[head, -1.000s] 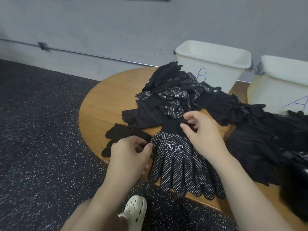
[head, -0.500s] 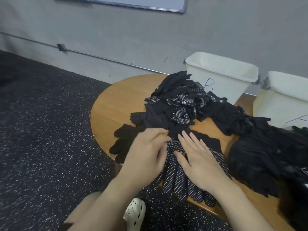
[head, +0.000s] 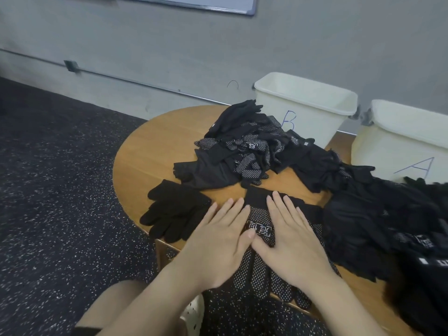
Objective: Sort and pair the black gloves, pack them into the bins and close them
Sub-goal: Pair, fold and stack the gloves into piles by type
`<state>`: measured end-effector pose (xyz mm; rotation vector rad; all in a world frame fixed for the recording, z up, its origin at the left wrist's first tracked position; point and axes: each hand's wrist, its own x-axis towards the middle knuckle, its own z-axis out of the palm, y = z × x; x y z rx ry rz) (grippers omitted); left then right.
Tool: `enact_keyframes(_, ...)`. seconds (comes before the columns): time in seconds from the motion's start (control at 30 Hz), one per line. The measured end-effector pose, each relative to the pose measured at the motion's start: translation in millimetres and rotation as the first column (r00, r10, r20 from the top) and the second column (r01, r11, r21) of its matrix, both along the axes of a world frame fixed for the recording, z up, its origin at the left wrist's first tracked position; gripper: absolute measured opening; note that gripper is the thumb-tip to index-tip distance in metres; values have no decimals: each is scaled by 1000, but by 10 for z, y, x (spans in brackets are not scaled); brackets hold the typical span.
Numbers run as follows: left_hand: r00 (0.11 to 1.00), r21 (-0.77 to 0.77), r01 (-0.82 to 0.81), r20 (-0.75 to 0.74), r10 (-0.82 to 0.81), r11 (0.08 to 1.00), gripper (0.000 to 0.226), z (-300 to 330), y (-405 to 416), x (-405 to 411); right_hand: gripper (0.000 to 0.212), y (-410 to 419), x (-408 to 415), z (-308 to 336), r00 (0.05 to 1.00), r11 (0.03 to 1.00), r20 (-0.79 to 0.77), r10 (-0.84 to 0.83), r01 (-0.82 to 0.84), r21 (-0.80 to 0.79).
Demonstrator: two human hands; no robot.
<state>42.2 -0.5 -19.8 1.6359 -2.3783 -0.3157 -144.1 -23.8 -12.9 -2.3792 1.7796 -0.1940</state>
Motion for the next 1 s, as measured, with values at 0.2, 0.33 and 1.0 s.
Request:
enact_keyframes(0.2, 989, 11, -23, 145, 21, 1000, 66, 31, 135, 21, 83, -15, -37, -12, 1000, 1000, 30, 6, -6, 6)
enact_keyframes(0.33, 978, 31, -69, 200, 62, 997, 68, 93, 235, -19, 71, -30, -39, -20, 999, 1000, 51, 10, -10, -1)
enact_keyframes(1.0, 977, -291, -209, -20, 212, 934, 42, 344, -68, 240, 67, -329, 319, 5, 996, 995, 84, 14, -6, -102)
